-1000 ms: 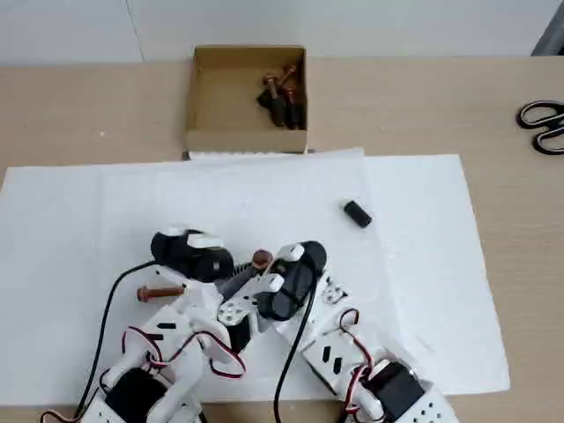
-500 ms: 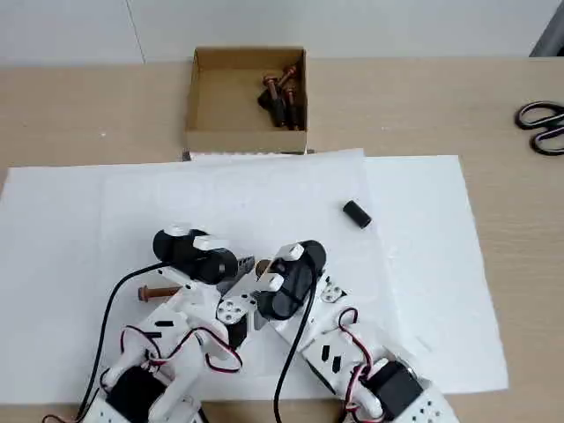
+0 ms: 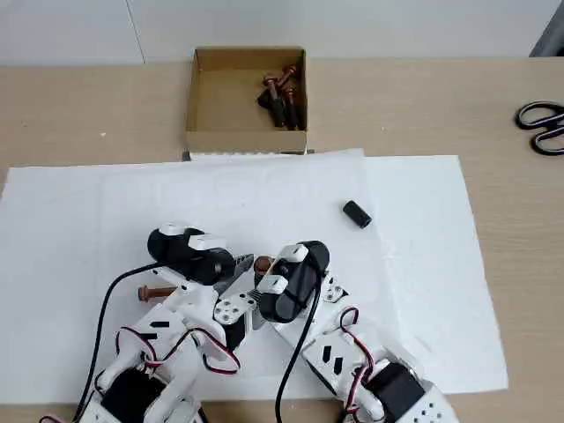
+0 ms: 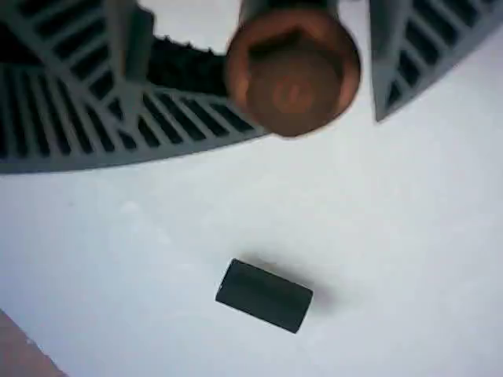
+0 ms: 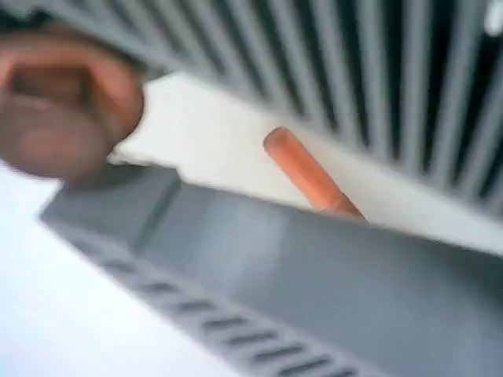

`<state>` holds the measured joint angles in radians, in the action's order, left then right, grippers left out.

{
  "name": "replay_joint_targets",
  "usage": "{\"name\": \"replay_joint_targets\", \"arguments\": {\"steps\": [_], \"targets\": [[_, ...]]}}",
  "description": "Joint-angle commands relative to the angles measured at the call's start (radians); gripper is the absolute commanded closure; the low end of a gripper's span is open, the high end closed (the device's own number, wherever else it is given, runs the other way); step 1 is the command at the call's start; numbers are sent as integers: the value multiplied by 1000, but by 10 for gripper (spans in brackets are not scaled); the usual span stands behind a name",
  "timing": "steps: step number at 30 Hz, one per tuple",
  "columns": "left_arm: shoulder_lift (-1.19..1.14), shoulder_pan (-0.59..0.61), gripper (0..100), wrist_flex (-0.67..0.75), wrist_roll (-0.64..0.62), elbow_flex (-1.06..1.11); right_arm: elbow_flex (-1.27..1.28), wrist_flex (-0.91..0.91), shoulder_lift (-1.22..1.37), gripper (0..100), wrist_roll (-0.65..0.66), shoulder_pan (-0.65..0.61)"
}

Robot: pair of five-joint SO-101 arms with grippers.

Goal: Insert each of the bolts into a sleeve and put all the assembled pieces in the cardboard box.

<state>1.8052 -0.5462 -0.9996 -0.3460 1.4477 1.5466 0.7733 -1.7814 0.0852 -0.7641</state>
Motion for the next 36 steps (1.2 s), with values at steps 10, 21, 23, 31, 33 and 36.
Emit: {"name": "replay_joint_targets", "arguments": {"steps": [10,21,23,31,33,36], "targets": [[8,97,698,-38,-9,-38,17,-44,-10,995,0,10],[8,100,790,-23,-8,-148,18,-39,-10,995,0,8],[8,100,790,-23,-8,-151,18,-39,-10,995,0,8],[8,301,927,-26,66,-139,17,-39,-10,995,0,10],[8,376,999,-31,75,-134,17,-39,-10,995,0,12],[8,470,996,-49,77,-102,18,-39,-10,996,-9,16]]}}
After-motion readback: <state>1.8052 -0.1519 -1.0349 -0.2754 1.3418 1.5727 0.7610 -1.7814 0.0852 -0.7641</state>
